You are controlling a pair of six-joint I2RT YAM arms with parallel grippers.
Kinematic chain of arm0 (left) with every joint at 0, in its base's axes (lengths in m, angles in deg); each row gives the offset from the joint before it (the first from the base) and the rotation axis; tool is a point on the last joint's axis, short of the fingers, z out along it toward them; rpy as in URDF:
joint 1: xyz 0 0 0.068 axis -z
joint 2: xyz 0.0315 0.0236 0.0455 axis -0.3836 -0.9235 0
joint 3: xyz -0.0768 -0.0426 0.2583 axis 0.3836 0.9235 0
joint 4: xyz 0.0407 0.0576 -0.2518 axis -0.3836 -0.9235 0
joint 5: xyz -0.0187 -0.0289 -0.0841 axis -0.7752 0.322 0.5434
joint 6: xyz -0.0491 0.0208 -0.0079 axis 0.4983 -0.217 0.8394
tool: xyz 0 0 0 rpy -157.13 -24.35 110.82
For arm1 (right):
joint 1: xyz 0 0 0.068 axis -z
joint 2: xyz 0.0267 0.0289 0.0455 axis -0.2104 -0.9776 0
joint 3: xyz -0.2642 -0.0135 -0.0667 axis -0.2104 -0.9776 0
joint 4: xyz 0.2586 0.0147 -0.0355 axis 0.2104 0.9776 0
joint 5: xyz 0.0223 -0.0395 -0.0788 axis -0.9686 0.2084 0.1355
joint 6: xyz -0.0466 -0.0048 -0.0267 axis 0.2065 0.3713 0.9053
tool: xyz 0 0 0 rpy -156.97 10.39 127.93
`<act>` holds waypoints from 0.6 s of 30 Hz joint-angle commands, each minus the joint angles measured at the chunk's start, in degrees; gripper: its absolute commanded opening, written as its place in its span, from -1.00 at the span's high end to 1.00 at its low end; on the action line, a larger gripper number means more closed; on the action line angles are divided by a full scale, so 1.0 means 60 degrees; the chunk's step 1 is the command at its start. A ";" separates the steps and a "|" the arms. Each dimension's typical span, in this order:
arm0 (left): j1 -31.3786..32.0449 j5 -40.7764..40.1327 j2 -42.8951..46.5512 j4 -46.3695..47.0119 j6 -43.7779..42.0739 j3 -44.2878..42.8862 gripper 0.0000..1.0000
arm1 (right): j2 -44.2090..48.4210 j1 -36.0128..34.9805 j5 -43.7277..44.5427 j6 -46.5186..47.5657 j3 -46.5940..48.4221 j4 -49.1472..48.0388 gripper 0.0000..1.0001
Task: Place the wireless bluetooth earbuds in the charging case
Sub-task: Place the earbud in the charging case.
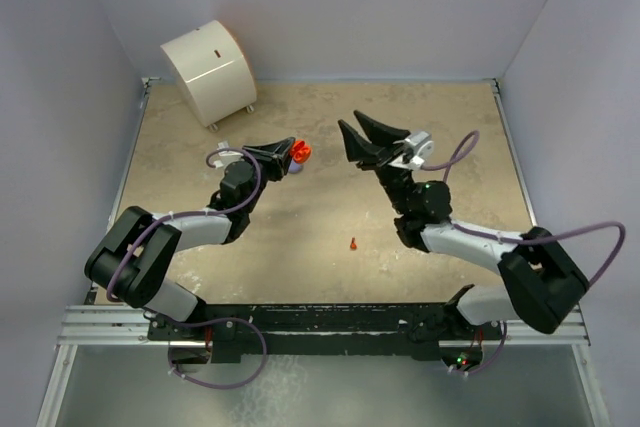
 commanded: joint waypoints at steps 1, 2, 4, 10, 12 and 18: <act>-0.0013 -0.0269 0.0237 -0.0063 -0.0279 -0.0187 1.00 | 0.0980 0.0014 0.1003 -0.0017 0.0854 0.0794 0.06; -0.0008 -0.0247 0.0206 -0.0073 -0.0284 -0.0209 1.00 | 0.1114 0.0007 0.0981 0.0079 0.0975 0.1333 -0.05; -0.0006 -0.0209 0.0121 -0.0078 -0.0299 -0.0249 1.00 | 0.1297 0.0012 0.0938 0.0240 0.1255 0.2325 -0.34; 0.0059 -0.0275 -0.0023 -0.0155 -0.0368 -0.0301 1.00 | 0.1600 0.0007 0.0745 0.0348 0.1666 0.4341 -0.70; 0.0109 -0.0325 -0.0039 -0.0252 -0.0399 -0.0339 1.00 | 0.1533 0.0005 0.0999 0.0243 0.1935 0.4964 -0.73; 0.0279 -0.0466 -0.0077 -0.0582 -0.0787 -0.0533 1.00 | 0.1114 0.0014 0.1658 0.0231 0.2491 0.6317 -1.00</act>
